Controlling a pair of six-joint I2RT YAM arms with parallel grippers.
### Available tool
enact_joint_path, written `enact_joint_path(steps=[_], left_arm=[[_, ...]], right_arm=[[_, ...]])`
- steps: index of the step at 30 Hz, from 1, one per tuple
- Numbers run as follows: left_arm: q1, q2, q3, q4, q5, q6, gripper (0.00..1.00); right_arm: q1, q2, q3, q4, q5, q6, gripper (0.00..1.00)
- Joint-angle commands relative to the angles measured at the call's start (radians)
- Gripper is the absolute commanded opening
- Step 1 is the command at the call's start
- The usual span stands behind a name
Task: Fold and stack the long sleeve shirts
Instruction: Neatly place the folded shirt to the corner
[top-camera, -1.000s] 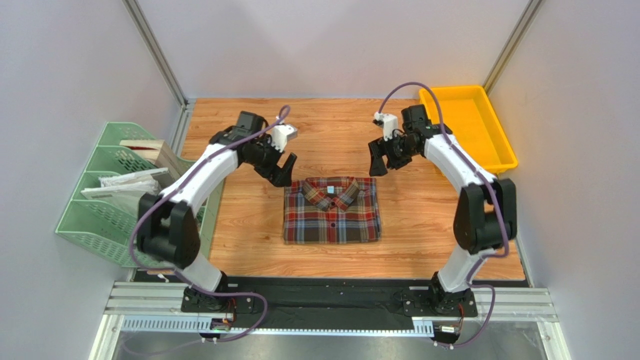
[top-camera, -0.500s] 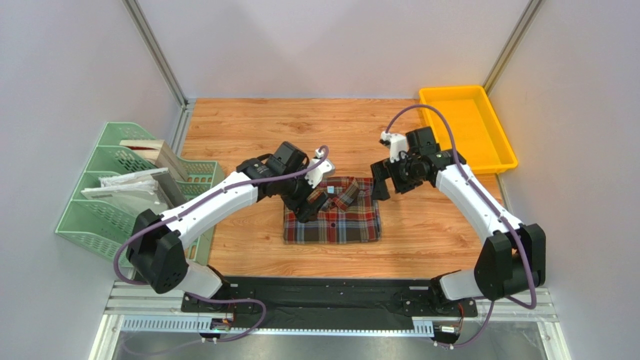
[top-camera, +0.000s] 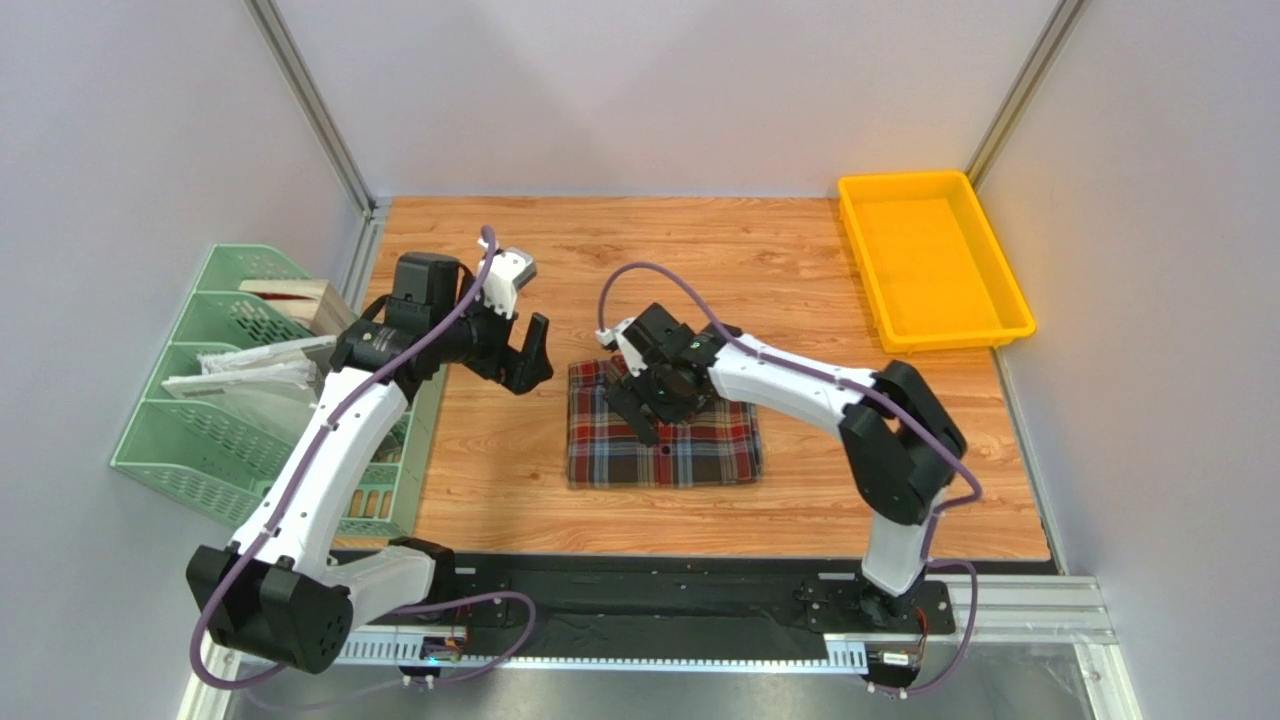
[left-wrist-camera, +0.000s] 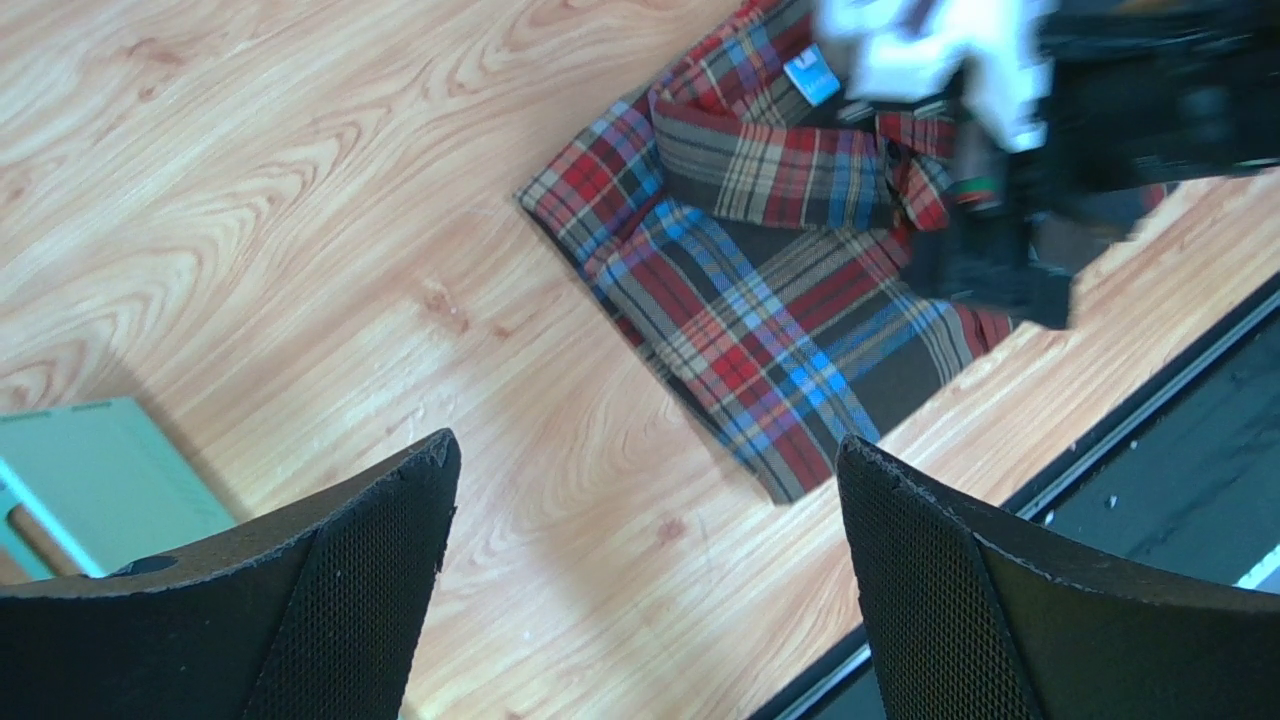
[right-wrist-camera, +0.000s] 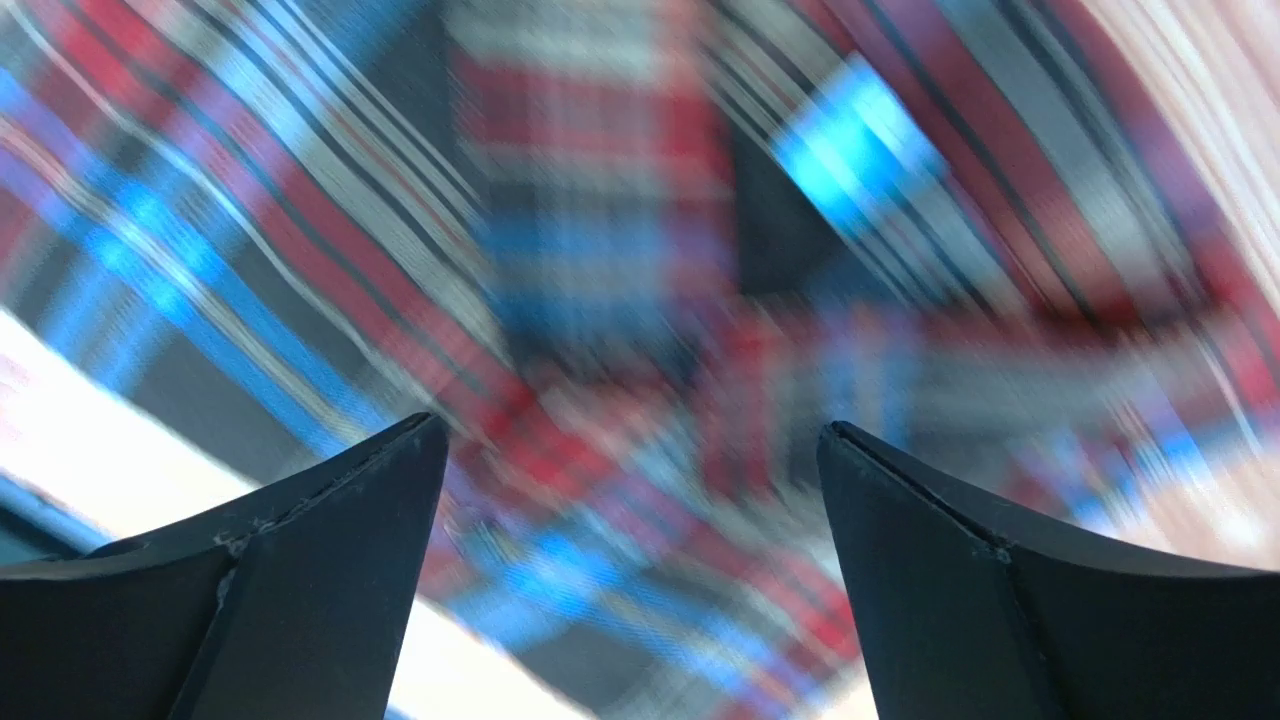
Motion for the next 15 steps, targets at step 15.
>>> enact_joint_path(steps=[15], left_arm=[[0.029, -0.002, 0.052, -0.084, 0.021, 0.124, 0.99]], right_arm=[[-0.281, -0.016, -0.256, -0.128, -0.059, -0.336, 1.0]])
